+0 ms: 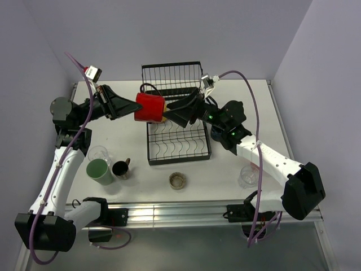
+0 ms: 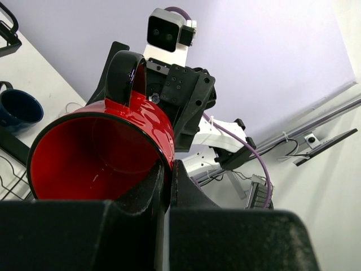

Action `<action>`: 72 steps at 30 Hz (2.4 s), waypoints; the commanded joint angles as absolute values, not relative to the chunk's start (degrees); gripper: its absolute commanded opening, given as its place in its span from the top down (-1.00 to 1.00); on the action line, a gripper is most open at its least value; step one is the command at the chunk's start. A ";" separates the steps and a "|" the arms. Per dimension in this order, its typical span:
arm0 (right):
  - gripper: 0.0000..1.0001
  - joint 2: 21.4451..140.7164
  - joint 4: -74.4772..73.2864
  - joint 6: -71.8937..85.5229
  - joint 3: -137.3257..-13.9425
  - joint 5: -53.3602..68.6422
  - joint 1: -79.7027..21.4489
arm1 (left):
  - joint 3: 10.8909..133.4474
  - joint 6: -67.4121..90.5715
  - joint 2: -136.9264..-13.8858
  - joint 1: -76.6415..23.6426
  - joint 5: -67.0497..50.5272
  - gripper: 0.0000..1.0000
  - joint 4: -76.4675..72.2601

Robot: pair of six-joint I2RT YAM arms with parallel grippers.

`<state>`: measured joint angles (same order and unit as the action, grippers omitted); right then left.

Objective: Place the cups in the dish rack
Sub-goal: Pass the cup from the left arm to the right

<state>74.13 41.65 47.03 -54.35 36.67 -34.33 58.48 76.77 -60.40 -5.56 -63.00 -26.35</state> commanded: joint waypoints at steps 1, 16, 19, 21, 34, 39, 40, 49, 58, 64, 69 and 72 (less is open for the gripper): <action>-1.00 74.18 45.97 46.23 -57.83 37.88 -35.77 | 59.59 78.13 -60.03 -5.71 -63.02 1.00 -32.78; -1.00 75.14 54.76 52.21 -56.51 42.54 -36.38 | 58.10 79.98 -60.12 -5.71 -63.11 1.00 -35.59; -1.00 75.50 53.53 51.42 -56.95 41.67 -36.74 | 57.66 81.03 -60.29 -5.71 -63.28 1.00 -37.17; -1.00 75.24 50.30 49.93 -57.22 40.26 -36.83 | 57.13 82.00 -60.38 -5.71 -63.46 1.00 -38.23; -1.00 74.88 44.30 44.56 -58.27 36.47 -37.00 | 56.78 81.65 -59.59 -5.71 -63.98 0.99 -38.15; -1.00 76.20 46.23 46.58 -59.94 38.85 -38.31 | 56.43 81.04 -59.41 -5.71 -63.81 1.00 -37.53; -1.00 76.29 45.97 46.23 -60.55 38.67 -38.76 | 56.25 81.30 -59.50 -5.71 -63.81 1.00 -37.79; -1.00 78.22 43.34 44.13 -62.49 37.71 -42.45 | 55.37 81.65 -59.33 -5.71 -63.54 1.00 -39.02; -0.80 77.43 43.59 43.94 -61.26 37.27 -43.15 | 54.14 80.34 -59.41 -5.71 -63.37 0.99 -38.06; 0.39 75.50 44.39 46.14 -59.86 36.65 -43.15 | 55.10 70.42 -58.54 -5.71 -61.27 1.00 -25.33; 1.00 73.13 40.09 45.27 -59.41 33.05 -43.15 | 55.81 63.99 -57.57 -5.71 -59.33 0.81 -17.85; 1.00 71.81 37.72 44.48 -58.89 30.77 -43.07 | 55.90 61.89 -57.66 -5.71 -58.28 0.69 -15.30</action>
<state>76.79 34.04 43.86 -57.58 32.45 -40.86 54.37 69.52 -57.71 -5.21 -62.43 -19.86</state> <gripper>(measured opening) 0.938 0.149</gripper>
